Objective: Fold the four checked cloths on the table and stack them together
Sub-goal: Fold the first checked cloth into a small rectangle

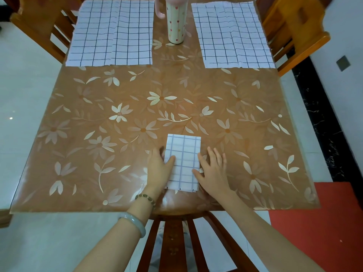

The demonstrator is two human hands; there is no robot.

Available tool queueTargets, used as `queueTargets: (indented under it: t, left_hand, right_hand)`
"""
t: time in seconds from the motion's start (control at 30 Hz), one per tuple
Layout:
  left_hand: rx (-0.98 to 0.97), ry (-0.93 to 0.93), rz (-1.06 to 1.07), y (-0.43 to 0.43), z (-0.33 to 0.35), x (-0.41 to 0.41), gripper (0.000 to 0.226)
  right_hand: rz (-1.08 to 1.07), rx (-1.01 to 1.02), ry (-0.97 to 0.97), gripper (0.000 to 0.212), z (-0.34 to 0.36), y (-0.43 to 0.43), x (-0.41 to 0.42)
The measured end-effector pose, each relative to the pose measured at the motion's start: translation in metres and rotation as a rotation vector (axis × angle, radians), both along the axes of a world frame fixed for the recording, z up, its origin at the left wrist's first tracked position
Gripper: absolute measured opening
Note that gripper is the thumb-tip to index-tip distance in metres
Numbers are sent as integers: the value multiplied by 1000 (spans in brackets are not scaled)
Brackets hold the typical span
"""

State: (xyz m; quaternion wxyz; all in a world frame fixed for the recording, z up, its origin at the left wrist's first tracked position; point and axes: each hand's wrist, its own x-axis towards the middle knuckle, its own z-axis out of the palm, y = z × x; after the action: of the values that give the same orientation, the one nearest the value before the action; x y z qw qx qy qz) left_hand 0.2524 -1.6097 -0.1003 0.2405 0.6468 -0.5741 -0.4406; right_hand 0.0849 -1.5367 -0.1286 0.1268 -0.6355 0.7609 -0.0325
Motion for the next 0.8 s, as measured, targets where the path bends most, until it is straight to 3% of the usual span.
queueTargets:
  t: [0.13, 0.27, 0.43, 0.5, 0.63, 0.73, 0.8]
  left_hand:
    - [169, 35, 133, -13, 9, -9, 43]
    - [293, 52, 54, -16, 17, -12, 12]
    - [337, 180, -190, -8, 42, 8, 11]
    - [391, 219, -278, -7, 57, 24, 14]
    - [465, 183, -423, -6, 89, 56, 30]
    - [509, 199, -471, 0, 114, 82, 37]
    - [527, 217, -458, 7, 126, 102, 34]
  right_hand:
    - [-25, 19, -33, 69, 0, 2, 0]
    - [-56, 33, -163, 60, 7, -2, -2]
    - [-272, -42, -817, 62, 63, -26, -11]
    - [-272, -35, -939, 67, 92, -36, -12]
    - [-117, 223, -1033, 52, 132, -58, -3]
    - [21, 480, -966, 48, 146, -63, 15]
    - [72, 516, -953, 26, 153, -61, 35]
